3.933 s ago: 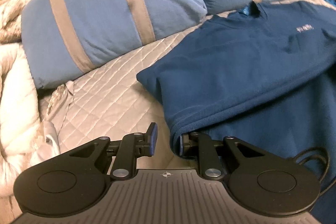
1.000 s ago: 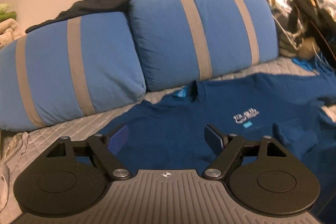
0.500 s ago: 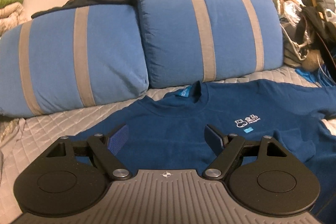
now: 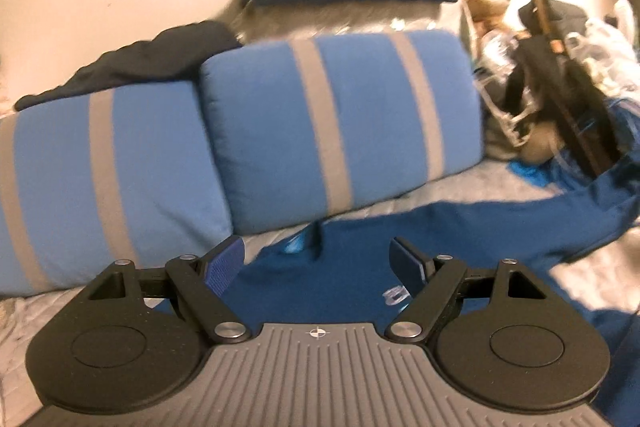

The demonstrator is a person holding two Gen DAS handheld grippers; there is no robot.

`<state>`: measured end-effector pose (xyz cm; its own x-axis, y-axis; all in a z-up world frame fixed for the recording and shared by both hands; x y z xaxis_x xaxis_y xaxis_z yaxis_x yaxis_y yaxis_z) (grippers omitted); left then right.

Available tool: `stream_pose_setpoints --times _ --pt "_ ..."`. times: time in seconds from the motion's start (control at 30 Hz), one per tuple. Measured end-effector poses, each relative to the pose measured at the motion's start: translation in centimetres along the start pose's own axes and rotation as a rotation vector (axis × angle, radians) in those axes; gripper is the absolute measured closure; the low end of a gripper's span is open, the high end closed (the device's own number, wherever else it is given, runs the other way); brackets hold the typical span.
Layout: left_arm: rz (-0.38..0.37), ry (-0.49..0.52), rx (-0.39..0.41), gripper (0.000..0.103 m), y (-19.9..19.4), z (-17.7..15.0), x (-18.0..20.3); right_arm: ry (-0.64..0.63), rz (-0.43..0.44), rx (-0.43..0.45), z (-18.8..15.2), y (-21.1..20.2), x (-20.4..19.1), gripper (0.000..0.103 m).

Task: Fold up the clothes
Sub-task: 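Grasp the sweatshirt sleeve cuff with the right gripper and lift it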

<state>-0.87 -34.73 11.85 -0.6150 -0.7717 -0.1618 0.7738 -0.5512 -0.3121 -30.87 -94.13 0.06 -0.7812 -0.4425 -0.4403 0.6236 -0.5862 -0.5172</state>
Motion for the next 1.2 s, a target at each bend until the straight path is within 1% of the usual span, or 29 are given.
stream_pose_setpoints --times 0.03,0.07,0.1,0.17,0.23,0.33,0.4,0.47,0.57,0.67,0.8,1.03,1.2 --pt "-0.008 -0.011 0.009 0.023 0.2 0.1 0.3 0.011 -0.008 0.002 0.0 0.1 0.1 0.072" --pt "-0.009 -0.031 0.016 0.023 0.5 -0.1 0.5 0.015 -0.013 0.004 -0.1 0.1 0.2 0.078" --pt "-0.010 -0.054 0.019 0.023 0.8 -0.3 0.7 0.020 -0.019 0.007 -0.1 0.1 0.3 0.081" --pt "-0.016 -0.106 0.012 0.023 1.5 -1.4 0.9 0.025 -0.027 0.013 -0.2 0.0 0.5 0.085" --pt "-0.016 -0.134 0.003 0.023 2.1 -2.6 0.9 0.017 -0.024 0.026 -0.2 -0.5 0.3 0.088" --pt "-0.011 -0.150 -0.006 0.023 2.7 -4.1 0.5 -0.058 -0.011 0.062 0.1 -1.7 -1.3 0.091" --pt "0.027 -0.173 -0.015 0.023 2.8 -4.5 -0.1 -0.120 0.011 0.086 0.4 -2.5 -3.1 0.093" --pt "0.058 -0.184 0.001 0.023 2.6 -4.1 -0.7 -0.186 0.040 0.098 0.5 -3.1 -5.2 0.094" --pt "0.066 -0.187 0.044 0.023 2.1 -3.4 -1.2 -0.276 0.102 0.111 0.2 -4.2 -8.8 0.094" --pt "0.071 -0.203 0.029 0.023 2.1 -3.5 -1.5 -0.357 0.177 0.115 -0.6 -5.3 -12.9 0.095" --pt "0.064 -0.245 0.004 0.023 2.4 -3.9 -1.9 -0.434 0.267 0.099 -2.2 -6.3 -18.1 0.095" --pt "0.045 -0.271 -0.033 0.023 2.9 -4.7 -2.0 -0.549 0.389 0.043 -6.5 -6.5 -26.4 0.096" --pt "0.015 -0.268 -0.051 0.023 3.2 -5.0 -1.5 -0.658 0.482 -0.002 -10.9 -6.8 -31.9 0.097"
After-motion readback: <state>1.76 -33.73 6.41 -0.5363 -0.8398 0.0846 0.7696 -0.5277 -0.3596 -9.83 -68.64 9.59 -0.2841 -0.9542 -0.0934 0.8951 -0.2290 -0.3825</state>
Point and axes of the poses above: each gripper's, at about its wrist camera, not at the fingertips, and y roughly the way its jaws point, x to its right, z to its top, the point moved 7 cm from there along y, roughly the way its jaws point, and after that the axes turned 5 degrees about x, right-handed, at the moved point
